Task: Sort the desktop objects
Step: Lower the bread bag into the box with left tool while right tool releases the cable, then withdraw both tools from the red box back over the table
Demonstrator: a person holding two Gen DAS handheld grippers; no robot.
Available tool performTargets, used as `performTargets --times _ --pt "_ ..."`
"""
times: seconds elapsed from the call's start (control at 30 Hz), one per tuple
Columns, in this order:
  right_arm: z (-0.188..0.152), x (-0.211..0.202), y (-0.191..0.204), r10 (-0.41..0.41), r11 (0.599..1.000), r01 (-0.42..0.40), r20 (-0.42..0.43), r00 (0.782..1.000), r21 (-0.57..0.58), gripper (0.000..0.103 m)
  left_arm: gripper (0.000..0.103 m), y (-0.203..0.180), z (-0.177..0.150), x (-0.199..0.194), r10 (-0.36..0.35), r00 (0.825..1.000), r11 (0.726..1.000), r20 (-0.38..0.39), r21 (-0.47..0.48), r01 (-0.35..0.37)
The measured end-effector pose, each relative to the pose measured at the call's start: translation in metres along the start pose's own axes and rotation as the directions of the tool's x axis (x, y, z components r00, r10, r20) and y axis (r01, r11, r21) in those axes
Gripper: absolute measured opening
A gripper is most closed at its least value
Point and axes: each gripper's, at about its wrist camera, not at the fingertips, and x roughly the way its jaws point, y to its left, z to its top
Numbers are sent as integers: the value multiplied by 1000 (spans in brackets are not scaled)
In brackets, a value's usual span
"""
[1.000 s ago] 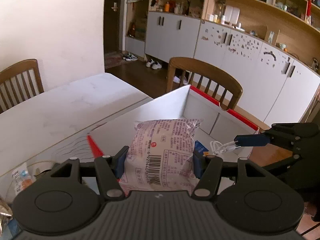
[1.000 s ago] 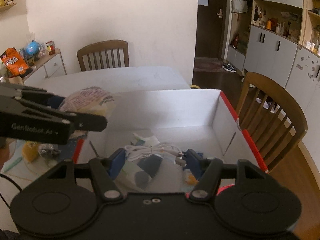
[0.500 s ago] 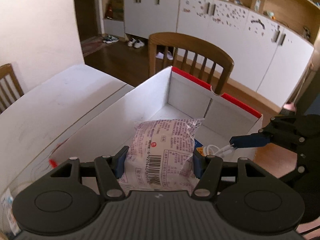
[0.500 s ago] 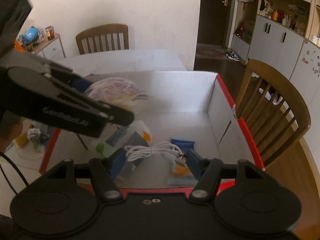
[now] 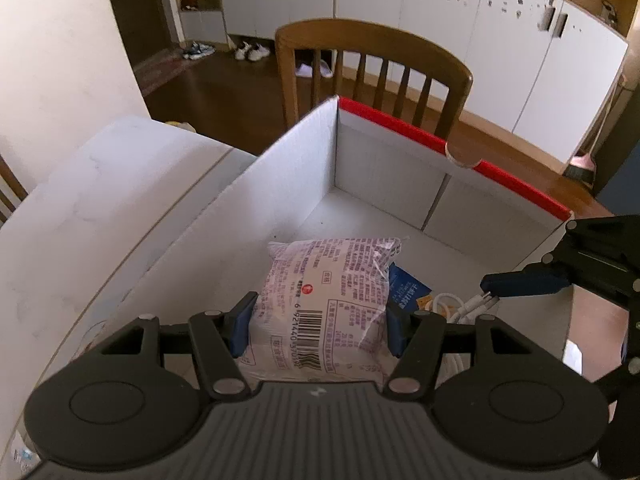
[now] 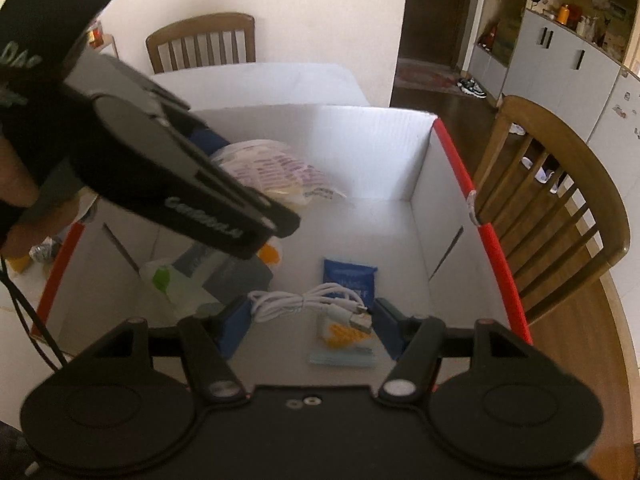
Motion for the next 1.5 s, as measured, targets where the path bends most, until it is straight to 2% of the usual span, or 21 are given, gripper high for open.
performTargets --times 0.5,0.77,0.9,0.97,1.1,1.5 --pt "-1 24 -7 18 1000 -17 -80 997 6 66 62 2 12 42 -39 994 999 -106 -23 37" --pt "1 22 -8 20 1000 -18 -78 997 19 68 63 2 10 56 -42 990 999 -135 -35 38" --pt "0 21 -10 31 999 -29 -76 997 30 69 65 3 8 56 -42 991 998 -130 -41 36" --pt "0 18 -10 35 999 -33 -69 997 32 75 68 3 7 55 -35 991 999 -127 -38 30" --pt "0 12 -9 44 998 -42 -53 998 38 81 84 7 5 53 -37 993 998 -114 -59 31" --pt "-1 -13 -4 41 998 -41 -1 999 46 87 85 13 -1 6 -48 998 993 27 -110 51"
